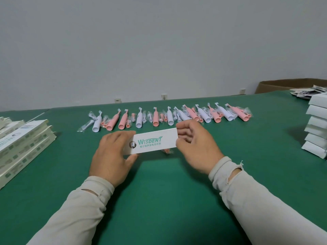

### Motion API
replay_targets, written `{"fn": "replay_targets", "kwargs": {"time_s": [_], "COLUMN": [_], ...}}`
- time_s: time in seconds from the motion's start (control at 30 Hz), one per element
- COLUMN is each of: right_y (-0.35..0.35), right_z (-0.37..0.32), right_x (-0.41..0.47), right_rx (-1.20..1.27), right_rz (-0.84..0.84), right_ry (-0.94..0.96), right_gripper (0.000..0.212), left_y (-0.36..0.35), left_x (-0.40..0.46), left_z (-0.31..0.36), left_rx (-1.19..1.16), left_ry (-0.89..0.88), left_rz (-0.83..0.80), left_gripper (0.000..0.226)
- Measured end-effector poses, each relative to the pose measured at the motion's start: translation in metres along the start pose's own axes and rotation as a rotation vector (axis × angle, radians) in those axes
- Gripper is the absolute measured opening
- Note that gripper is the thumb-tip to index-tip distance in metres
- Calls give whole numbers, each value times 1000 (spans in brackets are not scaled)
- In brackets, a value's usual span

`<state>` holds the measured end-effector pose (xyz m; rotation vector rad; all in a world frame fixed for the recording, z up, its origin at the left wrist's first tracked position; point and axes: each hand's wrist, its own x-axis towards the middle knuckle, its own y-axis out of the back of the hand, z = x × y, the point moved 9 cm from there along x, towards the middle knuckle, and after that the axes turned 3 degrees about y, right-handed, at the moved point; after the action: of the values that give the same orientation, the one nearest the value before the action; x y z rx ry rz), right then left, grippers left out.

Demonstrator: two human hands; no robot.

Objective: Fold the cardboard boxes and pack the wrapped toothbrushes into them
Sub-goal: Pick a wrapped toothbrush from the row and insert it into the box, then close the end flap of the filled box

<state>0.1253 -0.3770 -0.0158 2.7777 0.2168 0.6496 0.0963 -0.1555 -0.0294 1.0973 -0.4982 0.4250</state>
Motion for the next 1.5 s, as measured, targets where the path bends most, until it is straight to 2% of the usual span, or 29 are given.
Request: {"fn": "replay_targets", "kwargs": {"time_s": [0.07,0.13,0.23,0.27,0.33,0.43,0.47,0.57,0.67,0.8,0.9,0.97,1.07,1.17,1.23,1.37,1.43,1.5], "right_y": [-21,-12,36,39,20,-25,-37,-55,-39,-14,-5,10,39,48,49,51,47,33], "right_z": [9,17,28,34,47,53,50,39,37,41,48,42,23,13,10,10,14,17], "right_x": [0,5,6,6,11,14,14,14,14,7,4,8,12,7,2,0,2,5], "right_rx": [298,358,-49,-175,-403,-690,-759,-910,-936,-854,-786,-556,-134,188,136,-59,-33,76], "right_rz": [-115,-34,335,356,193,-130,-202,-305,-316,-365,-373,-240,77,281,369,427,388,278], "right_ry": [-96,-93,6,-6,-57,-76,-54,14,-93,-205,-210,-187,-98,-51,-21,31,23,1], "right_gripper": [39,36,16,14,11,39,42,28,15,7,32,35,25,21,22,21,20,18], "left_y": [1,0,6,9,12,12,11,11,11,10,5,2,-2,-6,-8,-7,-7,-7], "left_x": [1,2,6,6,6,6,5,4,3,4,3,3,3,2,3,2,2,1], "left_z": [-8,-16,-32,-38,-46,-51,-52,-56,-57,-42,-40,-39,-37,-31,-26,-21,-18,-14], "left_rx": [-26,-31,-2,6,10,11,11,-6,-23,-33,-53,-47,-35,-57,-69,-74,-80,-78], "left_ry": [31,67,164,201,253,298,309,333,335,228,226,209,186,148,118,87,69,52], "left_rz": [6,-4,49,75,103,109,110,107,109,114,71,41,-4,-42,-53,-51,-51,-50], "left_gripper": [59,59,57,55,54,53,53,56,55,50,53,54,54,56,57,58,59,59]}}
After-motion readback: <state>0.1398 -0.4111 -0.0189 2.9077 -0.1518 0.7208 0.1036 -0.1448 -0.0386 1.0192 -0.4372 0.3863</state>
